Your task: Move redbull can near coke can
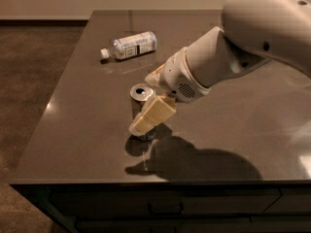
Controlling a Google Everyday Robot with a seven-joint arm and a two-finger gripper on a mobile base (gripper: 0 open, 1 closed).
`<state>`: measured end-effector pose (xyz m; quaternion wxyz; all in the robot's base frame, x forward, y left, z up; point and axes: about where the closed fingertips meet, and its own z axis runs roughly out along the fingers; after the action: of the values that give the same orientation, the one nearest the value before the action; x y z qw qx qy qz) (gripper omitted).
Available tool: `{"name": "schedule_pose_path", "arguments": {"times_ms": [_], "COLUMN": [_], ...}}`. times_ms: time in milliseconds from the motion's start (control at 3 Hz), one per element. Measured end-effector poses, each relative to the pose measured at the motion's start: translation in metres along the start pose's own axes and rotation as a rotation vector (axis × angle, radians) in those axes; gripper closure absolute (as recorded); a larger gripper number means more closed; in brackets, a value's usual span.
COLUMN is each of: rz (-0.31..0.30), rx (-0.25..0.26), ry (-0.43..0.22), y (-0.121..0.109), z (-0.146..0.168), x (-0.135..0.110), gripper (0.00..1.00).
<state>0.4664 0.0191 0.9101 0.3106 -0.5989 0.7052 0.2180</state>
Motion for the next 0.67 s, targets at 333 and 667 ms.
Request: {"name": "schedule_pose_path", "arguments": {"times_ms": [333,667], "rz": [0.002,0.007], "rx": [-0.026,-0.034], "ry": [-0.022,-0.038], "y": [0.0017,0.0003], "z": [0.0013,-0.0003], "x": [-0.0057,-0.0087], "gripper": [0.41,0.65]}}
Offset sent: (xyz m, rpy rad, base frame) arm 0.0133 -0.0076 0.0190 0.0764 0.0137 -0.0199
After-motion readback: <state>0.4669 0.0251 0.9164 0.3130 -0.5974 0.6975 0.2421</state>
